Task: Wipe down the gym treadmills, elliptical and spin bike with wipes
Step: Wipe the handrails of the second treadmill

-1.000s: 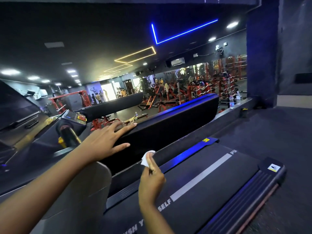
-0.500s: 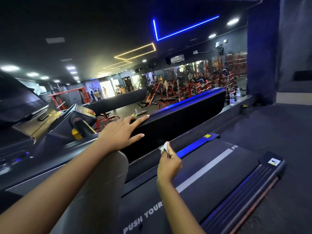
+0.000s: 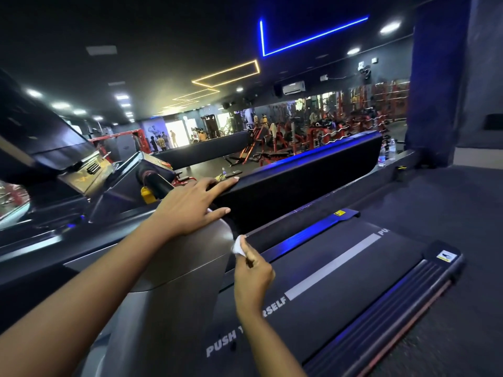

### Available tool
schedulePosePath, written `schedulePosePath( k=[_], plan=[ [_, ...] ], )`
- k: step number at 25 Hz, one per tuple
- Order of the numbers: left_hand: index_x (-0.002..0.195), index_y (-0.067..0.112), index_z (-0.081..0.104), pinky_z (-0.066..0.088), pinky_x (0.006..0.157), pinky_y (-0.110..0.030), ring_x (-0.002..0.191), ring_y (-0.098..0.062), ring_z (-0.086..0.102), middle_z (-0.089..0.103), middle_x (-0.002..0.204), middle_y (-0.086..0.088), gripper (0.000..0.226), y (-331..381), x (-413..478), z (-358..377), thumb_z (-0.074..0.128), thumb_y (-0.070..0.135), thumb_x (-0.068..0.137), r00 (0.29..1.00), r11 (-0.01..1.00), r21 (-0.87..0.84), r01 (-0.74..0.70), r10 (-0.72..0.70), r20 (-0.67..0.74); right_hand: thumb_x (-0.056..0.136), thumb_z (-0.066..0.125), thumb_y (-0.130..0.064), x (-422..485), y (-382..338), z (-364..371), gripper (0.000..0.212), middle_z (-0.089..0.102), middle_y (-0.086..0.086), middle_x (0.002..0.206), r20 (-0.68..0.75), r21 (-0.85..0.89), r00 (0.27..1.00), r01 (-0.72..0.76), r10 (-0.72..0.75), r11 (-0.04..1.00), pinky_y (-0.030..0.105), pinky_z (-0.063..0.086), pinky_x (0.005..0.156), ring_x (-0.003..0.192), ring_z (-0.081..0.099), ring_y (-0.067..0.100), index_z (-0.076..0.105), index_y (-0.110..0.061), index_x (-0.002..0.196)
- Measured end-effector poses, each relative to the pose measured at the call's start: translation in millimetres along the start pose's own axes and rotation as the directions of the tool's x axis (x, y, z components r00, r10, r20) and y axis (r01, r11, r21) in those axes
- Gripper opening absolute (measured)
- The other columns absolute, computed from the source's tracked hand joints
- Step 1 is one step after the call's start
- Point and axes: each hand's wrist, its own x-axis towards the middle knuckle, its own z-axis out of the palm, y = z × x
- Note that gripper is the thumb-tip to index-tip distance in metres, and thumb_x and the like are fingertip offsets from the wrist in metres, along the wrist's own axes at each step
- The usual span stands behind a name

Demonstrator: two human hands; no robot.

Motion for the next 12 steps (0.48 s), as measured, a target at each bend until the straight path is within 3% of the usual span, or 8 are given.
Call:
schedulePosePath(
  k=[3, 6, 8, 10, 12],
  plan=[
    [0.147, 0.044, -0.003, 0.04, 0.095, -0.036, 0.128, -0.026, 0.042, 0.028, 0.151, -0.002, 0.067, 2.6, 5.4, 2.6, 0.034, 0.057, 0.093, 1.0, 1.0, -0.005, -0.006, 0.005, -0.025, 0.083, 0.057, 0.007, 38.3, -17.5, -29.3, 0.032, 0.07, 0.004, 0.106, -0.047, -0.028, 0.996, 0.069, -0.07, 0.997, 0.002, 0.042, 0.073, 0.078, 0.056, -0.016, 0.069, -0.01, 0.107],
    [0.147, 0.044, -0.006, 0.041, 0.097, -0.038, 0.128, -0.026, 0.044, 0.026, 0.151, -0.003, 0.067, 10.8, 22.5, 4.0, 0.031, 0.059, 0.093, 0.998, 0.999, 0.002, -0.033, 0.033, -0.044, 0.084, 0.055, 0.005, 114.8, -55.2, -56.4, 0.034, 0.069, 0.004, 0.107, -0.15, -0.116, 0.961, 0.218, -0.234, 0.969, 0.014, 0.044, 0.074, 0.082, 0.055, 0.005, 0.067, -0.012, 0.111],
    [0.146, 0.044, -0.009, 0.046, 0.094, -0.038, 0.129, -0.024, 0.043, 0.026, 0.15, -0.001, 0.068, 14.1, 30.7, 6.5, 0.029, 0.061, 0.092, 0.999, 0.999, -0.019, -0.043, 0.042, -0.02, 0.085, 0.053, 0.005, 173.4, -81.5, -68.8, 0.033, 0.067, 0.008, 0.111, -0.197, -0.197, 0.917, 0.31, -0.348, 0.93, 0.001, 0.038, 0.078, 0.093, 0.057, 0.009, 0.066, -0.007, 0.113],
    [0.146, 0.044, -0.012, 0.049, 0.088, -0.036, 0.125, -0.02, 0.046, 0.03, 0.147, 0.002, 0.068, 15.3, 33.9, 8.9, 0.024, 0.063, 0.092, 0.998, 0.998, -0.016, -0.06, 0.059, -0.017, 0.085, 0.05, 0.009, 227.5, -95.3, -76.3, 0.034, 0.065, 0.012, 0.114, -0.157, -0.336, 0.902, 0.334, -0.401, 0.881, -0.009, 0.029, 0.075, 0.105, 0.059, 0.017, 0.065, -0.001, 0.114],
    [0.145, 0.044, -0.014, 0.05, 0.085, -0.033, 0.121, -0.019, 0.048, 0.033, 0.145, 0.003, 0.069, 15.7, 33.9, 9.8, 0.015, 0.069, 0.088, 0.995, 0.996, -0.012, -0.092, 0.092, -0.037, 0.087, 0.044, 0.007, 267.6, -92.9, -79.3, 0.035, 0.064, 0.016, 0.118, -0.062, -0.482, 0.915, 0.322, -0.399, 0.815, 0.003, 0.034, 0.079, 0.11, 0.057, 0.028, 0.064, 0.0, 0.115]
  ],
)
